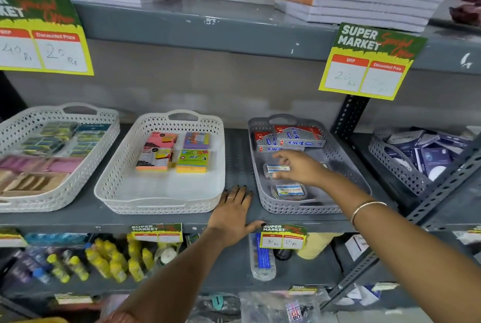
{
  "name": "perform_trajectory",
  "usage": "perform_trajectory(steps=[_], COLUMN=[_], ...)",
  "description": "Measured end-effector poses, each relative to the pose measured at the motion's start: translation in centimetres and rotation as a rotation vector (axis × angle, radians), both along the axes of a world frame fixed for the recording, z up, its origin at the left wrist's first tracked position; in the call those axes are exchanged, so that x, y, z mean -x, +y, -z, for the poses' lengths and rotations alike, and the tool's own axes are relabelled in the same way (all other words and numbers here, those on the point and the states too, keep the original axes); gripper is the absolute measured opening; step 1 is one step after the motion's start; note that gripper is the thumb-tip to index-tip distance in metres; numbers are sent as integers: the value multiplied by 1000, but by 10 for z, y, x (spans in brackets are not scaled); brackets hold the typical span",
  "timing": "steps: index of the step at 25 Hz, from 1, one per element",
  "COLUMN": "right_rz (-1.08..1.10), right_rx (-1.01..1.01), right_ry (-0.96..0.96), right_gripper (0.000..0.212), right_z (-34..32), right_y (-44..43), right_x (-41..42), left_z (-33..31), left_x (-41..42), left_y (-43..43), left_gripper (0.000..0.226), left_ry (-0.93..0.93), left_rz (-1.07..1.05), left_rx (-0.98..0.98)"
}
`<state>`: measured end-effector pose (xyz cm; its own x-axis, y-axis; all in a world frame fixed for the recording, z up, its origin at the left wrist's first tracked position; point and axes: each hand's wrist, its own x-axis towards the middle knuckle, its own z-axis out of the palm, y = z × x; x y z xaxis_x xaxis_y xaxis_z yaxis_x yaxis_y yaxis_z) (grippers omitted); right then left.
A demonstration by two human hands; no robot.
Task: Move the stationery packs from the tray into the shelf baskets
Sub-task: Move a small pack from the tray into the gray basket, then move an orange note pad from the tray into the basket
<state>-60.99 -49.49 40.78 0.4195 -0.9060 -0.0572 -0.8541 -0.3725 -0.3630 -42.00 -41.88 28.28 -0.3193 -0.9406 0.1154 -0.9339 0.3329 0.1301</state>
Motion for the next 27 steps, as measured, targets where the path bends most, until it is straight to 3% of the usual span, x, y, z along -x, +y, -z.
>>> perform_trajectory(steps=[3,8,12,17,22,27], right_rz=[-94,-401,-613,-780,-888,-1026], right_rx=[120,203,182,89,-5,-125], right_ry=[-153,-285,-271,-194,-154,-3], right_gripper=[45,37,36,39,35,34], right_z=[-25,-49,-46,-18,41,132], right_y=[3,26,68,136,207,257], right_x=[-41,-170,-291,-434,-560,-639], left_z=[-9,-15,-16,-7,53,141], left_x=[-14,-78,-173,-315,-426,-459], left_y=[22,84,143,246,361,440], left_gripper=[65,49,46,54,50,67], left_ry=[98,41,6,-48,62,226], left_rz=[103,123,-123,-567,-888,-1123], left_rx=[31,190,237,152,47,-235])
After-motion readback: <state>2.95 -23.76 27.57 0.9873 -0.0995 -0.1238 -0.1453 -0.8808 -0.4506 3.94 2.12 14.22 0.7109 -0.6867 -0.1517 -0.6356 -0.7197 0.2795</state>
